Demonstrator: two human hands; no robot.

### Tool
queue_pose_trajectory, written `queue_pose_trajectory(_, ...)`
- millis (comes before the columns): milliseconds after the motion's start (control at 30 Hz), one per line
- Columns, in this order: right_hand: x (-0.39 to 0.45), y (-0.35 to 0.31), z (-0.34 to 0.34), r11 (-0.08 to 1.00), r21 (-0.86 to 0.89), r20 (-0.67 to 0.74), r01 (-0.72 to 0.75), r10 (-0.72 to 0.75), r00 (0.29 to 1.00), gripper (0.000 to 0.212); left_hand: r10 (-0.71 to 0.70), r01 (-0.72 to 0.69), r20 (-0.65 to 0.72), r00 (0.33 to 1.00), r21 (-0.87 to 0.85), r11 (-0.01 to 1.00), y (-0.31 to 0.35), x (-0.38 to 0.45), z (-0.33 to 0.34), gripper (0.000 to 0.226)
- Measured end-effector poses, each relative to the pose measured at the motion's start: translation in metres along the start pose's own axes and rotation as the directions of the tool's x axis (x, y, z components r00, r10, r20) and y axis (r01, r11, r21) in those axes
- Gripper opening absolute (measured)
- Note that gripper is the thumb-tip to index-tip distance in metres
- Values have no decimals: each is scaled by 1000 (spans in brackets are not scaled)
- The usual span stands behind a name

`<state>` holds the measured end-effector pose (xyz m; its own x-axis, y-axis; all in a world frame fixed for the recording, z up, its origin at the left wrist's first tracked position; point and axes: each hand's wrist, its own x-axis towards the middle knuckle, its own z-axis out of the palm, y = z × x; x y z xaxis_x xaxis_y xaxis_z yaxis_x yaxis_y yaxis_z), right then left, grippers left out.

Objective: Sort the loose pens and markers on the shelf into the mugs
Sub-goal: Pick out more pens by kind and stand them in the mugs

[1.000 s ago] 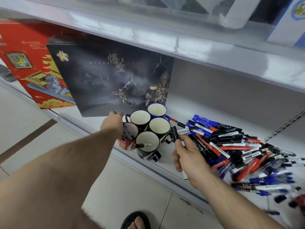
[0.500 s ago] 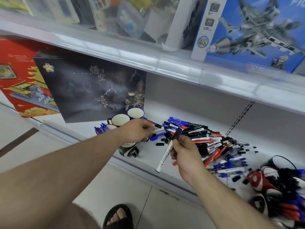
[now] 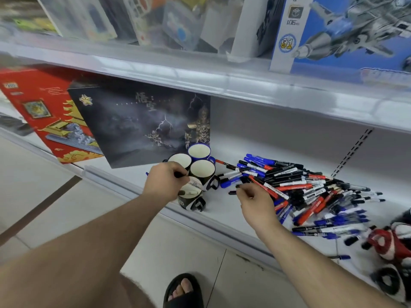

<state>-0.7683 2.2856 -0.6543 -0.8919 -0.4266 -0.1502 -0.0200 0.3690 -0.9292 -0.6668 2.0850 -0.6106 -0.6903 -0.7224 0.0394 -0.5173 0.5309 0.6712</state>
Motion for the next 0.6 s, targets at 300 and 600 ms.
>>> queue_pose_trajectory(300,-11,45,-34,992,-16,-55,-129,128,990,17,-14,19,-26,1000,205,979,-63,15,79,17)
queue_pose_trajectory(600,-17,76,-80,973,-88,-146,-212,198,969,25,-61,72,-48,997,278,958,-71,18,107,20)
